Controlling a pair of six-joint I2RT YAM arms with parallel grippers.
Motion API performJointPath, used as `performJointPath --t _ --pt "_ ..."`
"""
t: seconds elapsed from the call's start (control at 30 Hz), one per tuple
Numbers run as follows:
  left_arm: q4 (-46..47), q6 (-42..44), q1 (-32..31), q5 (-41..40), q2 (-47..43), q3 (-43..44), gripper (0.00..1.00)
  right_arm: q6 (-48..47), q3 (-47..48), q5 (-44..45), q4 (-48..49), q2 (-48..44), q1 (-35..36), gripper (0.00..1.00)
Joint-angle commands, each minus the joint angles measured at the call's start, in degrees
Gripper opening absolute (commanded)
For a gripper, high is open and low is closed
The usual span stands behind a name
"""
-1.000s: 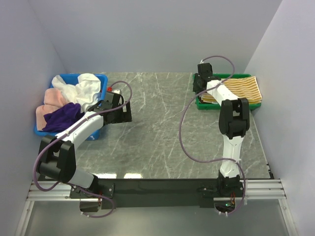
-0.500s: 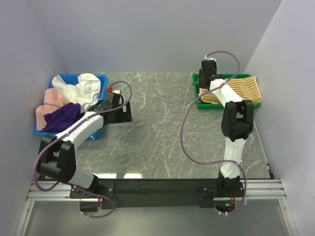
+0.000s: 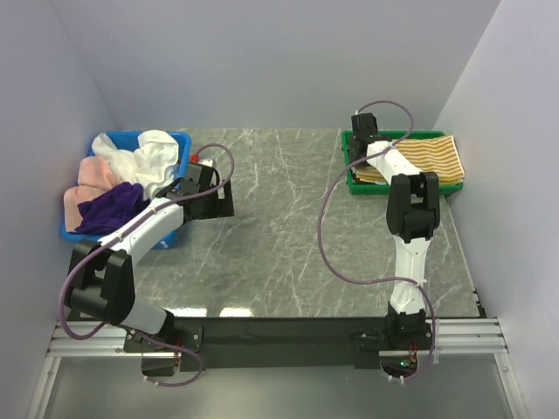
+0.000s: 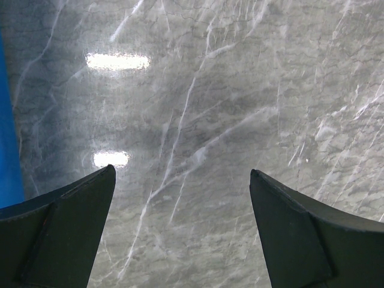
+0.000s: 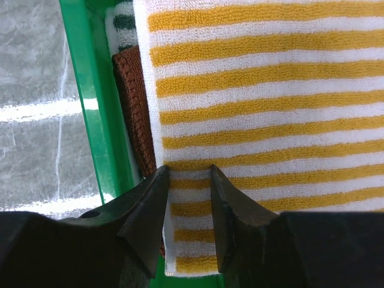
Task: Fold and stack the towels
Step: Neatly place the folded towel into the bin
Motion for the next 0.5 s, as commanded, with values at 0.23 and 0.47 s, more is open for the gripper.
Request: performJointPath --t 0.23,0.47 --pt "0.49 0.61 0.02 0.86 -1.5 0.51 0.99 -1.16 2.93 -3.73 -2.57 0.64 0.12 0.49" --pt "0.4 0.78 0.02 0.95 -1.24 0.6 0.99 -1.69 2.67 1.09 -2.57 0.81 0.03 0.48"
